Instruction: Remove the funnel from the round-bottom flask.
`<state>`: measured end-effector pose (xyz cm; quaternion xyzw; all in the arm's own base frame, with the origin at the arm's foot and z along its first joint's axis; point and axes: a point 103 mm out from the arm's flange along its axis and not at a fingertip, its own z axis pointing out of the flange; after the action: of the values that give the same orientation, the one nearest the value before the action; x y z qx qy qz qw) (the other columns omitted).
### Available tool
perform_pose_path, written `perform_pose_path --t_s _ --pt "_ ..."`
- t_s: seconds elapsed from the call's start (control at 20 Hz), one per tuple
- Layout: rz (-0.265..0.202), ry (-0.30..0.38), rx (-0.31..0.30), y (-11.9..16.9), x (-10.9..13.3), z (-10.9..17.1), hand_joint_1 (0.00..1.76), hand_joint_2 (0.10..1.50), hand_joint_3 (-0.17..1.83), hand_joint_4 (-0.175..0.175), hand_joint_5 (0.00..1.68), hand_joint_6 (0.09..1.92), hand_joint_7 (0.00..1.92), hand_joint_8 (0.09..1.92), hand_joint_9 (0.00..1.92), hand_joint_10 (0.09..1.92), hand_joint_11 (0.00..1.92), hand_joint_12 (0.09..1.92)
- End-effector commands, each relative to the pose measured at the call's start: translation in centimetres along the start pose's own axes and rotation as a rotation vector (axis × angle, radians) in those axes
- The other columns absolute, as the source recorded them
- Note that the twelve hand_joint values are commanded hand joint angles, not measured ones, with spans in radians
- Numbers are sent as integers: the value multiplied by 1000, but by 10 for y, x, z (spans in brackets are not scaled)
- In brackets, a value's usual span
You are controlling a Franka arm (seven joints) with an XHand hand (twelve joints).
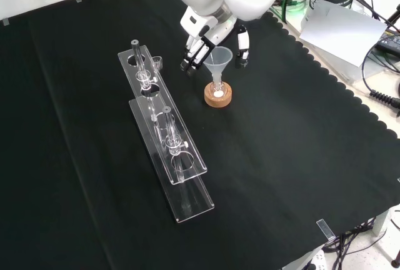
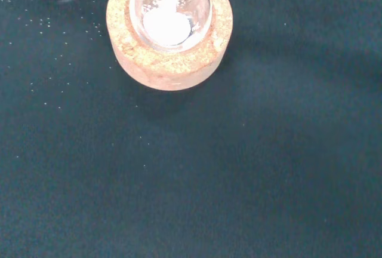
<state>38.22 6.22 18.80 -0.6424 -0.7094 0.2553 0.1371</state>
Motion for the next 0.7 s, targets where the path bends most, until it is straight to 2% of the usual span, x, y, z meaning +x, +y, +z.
perform_pose_path --t_s 0.05,0.15,0.25,0.35,0.4,0.45,0.5,0.6,0.7 --pt "-60 -53 -70 -4 -9 -3 805 620 496 -86 95 87 8 619 584 615 541 1343" --pt "-58 -81 -113 -7 -13 -8 837 605 567 -87 191 87 38 658 632 592 562 1331" --pt "-50 -120 -166 -12 -16 -14 881 622 626 -66 459 129 159 676 705 563 611 1295" --pt "-43 -154 -221 -16 -17 -18 920 661 666 -20 743 425 346 656 835 497 682 1254" --pt "-38 -171 -246 -17 -17 -20 968 738 581 54 873 635 418 645 906 468 734 1235" --pt "-36 -176 -256 -19 -16 -22 1003 807 490 110 958 780 513 634 962 438 776 1216" --pt "-37 -177 -264 -20 -16 -24 1028 816 497 142 1014 872 619 616 1020 404 830 1184" --pt "-44 -180 -255 -22 -15 -29 1056 759 624 168 1070 971 764 582 1105 346 924 1115" --pt "-39 -184 -246 -24 -14 -34 1064 712 730 174 1080 1030 825 560 1153 300 974 1077"
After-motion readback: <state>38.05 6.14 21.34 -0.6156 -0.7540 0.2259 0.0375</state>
